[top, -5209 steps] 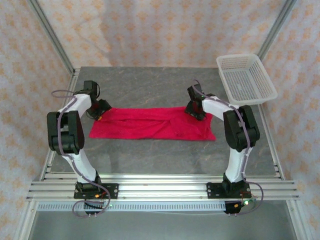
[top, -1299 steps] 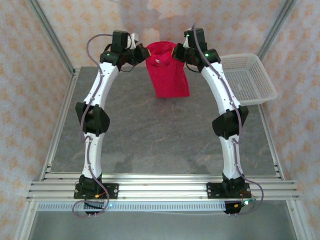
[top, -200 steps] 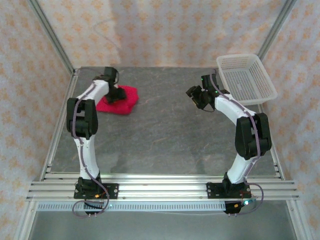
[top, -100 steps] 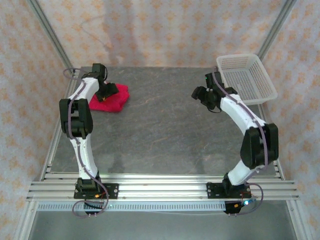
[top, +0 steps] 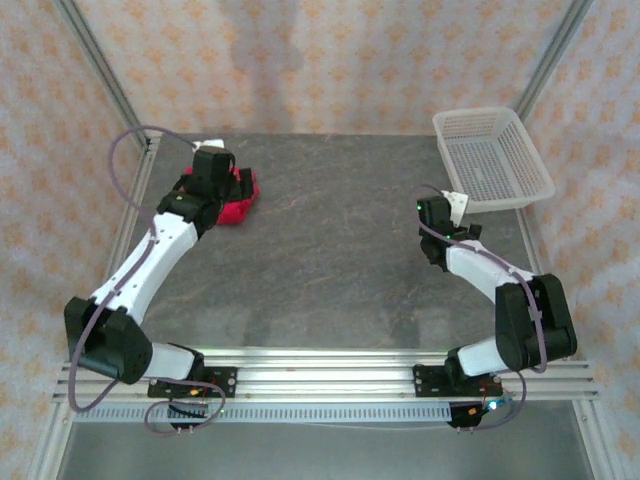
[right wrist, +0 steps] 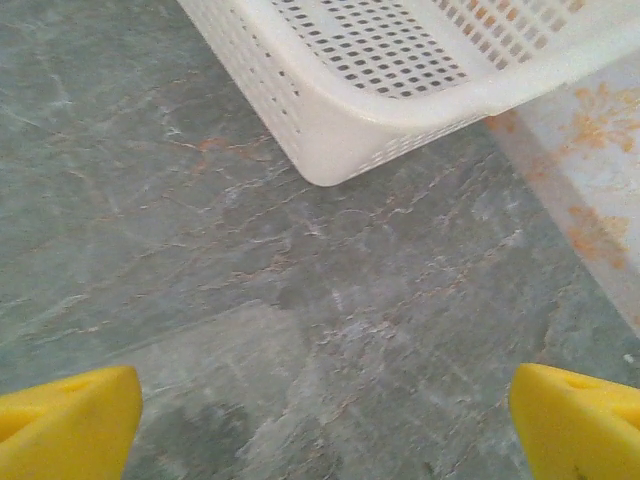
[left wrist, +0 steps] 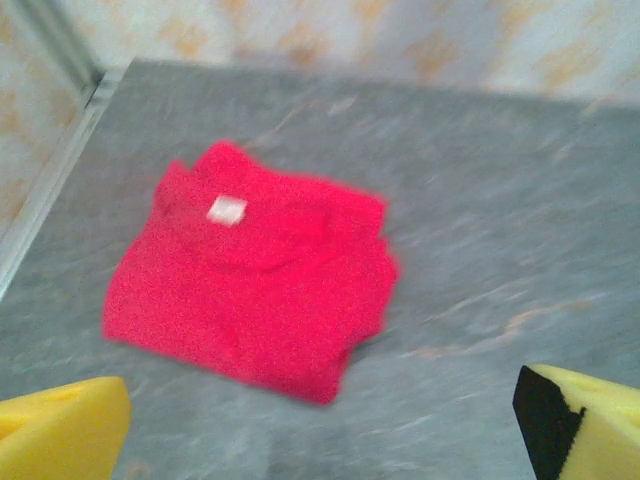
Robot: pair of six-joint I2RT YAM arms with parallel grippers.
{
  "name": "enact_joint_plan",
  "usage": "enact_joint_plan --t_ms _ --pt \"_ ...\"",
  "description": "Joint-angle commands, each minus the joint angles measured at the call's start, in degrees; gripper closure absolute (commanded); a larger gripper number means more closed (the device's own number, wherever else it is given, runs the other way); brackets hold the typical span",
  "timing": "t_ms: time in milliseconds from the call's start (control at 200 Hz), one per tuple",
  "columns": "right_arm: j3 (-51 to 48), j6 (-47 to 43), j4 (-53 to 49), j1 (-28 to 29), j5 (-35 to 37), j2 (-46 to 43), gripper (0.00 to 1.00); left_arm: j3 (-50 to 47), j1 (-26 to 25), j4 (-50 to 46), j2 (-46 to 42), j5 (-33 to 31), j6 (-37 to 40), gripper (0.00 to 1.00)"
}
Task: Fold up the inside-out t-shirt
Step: Reset both arms
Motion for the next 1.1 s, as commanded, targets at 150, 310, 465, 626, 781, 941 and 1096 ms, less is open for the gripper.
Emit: enact_joint_plan --t_ms 150,310,465,626,781,941,1096 --pt "-6.48 -6.61 22.89 -0.64 4.80 4.35 0.04 -16.63 0.05 16.99 -0.72 -9.06 10.49 0.00" --pt "-9.70 -7.17 31.16 -2.00 1.75 3.35 0.03 -31.16 0.51 36.94 -4.90 -12.32 12.65 0.00" --pt "-14.84 -7.47 43.03 -4.87 -3.07 3.61 0.02 -40.70 3.60 52.56 -5.34 -9.40 10.96 0.00" --pt "-16.84 -7.57 47.02 -5.69 -5.74 4.24 0.00 -44.28 8.18 61.55 -2.79 -6.24 7.71 0.00" --pt "-20.70 -8.04 53.35 -5.88 -7.76 3.54 0.00 -44.71 9.31 68.79 4.61 -3.23 7.63 0.00" --pt "-25.78 -8.49 62.49 -5.83 -11.09 4.97 0.01 -44.34 9.30 68.39 5.15 -1.76 8.28 0.00" --pt "-24.90 -9.02 61.87 -5.57 -10.72 5.57 0.01 -44.26 9.22 68.54 5.38 -1.02 8.77 0.00"
